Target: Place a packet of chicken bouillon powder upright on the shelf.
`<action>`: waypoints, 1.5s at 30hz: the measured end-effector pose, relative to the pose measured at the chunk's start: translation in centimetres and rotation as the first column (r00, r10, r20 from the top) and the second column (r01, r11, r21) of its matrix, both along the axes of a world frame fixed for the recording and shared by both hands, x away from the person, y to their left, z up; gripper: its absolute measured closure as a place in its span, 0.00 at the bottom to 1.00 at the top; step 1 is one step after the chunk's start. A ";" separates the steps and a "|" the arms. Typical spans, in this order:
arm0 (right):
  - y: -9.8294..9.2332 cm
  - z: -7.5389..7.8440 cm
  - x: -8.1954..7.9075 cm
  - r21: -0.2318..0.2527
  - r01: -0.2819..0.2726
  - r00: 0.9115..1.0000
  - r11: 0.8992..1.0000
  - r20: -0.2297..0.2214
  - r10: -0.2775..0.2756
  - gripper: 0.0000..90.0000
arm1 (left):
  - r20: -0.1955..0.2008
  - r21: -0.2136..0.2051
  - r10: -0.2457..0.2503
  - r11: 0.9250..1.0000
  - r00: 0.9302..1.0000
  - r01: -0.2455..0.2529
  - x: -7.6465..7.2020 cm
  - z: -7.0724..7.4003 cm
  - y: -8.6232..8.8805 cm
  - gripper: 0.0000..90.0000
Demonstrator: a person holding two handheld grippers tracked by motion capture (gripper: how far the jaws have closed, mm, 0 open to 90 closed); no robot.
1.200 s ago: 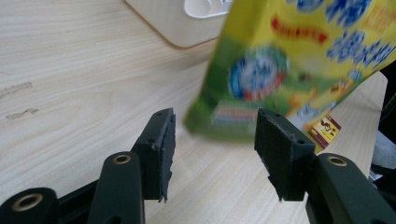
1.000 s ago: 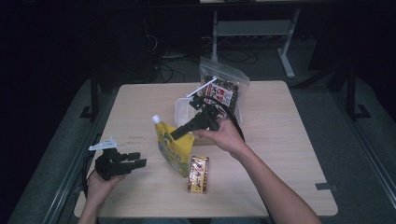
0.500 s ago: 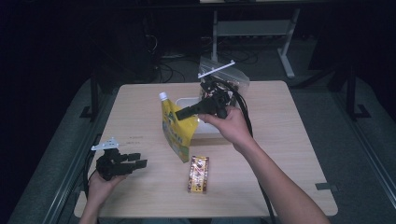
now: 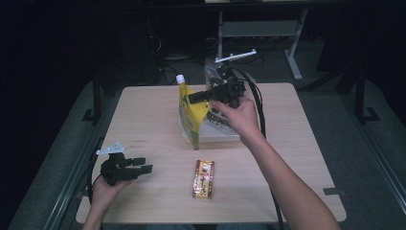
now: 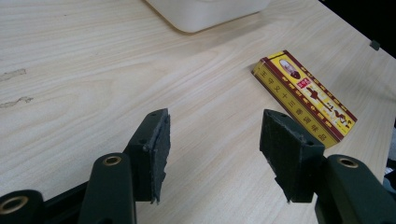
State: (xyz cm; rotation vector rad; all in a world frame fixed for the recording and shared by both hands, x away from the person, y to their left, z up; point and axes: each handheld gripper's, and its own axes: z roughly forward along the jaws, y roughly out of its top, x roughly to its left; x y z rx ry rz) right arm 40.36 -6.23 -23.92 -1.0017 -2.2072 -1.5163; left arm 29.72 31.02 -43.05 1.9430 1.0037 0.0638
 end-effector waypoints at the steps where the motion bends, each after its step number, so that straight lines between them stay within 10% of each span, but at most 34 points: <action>1: -0.1 0.0 0.1 -0.002 0.010 1.000 1.000 -0.001 -0.010 1.00 | 0.000 0.004 -0.003 1.000 1.000 0.003 0.0 0.0 0.0 0.47; 20: 1.3 -1.4 3.7 -0.002 0.190 0.982 0.982 -0.002 -0.190 1.00 | 0.004 0.018 -0.017 1.000 1.000 0.017 0.0 0.0 -0.4 0.46; 45: 3.9 -3.6 6.1 -0.030 0.277 0.961 0.960 0.015 -0.277 1.00 | 0.006 0.018 -0.019 1.000 1.000 0.019 0.0 0.0 -0.6 0.46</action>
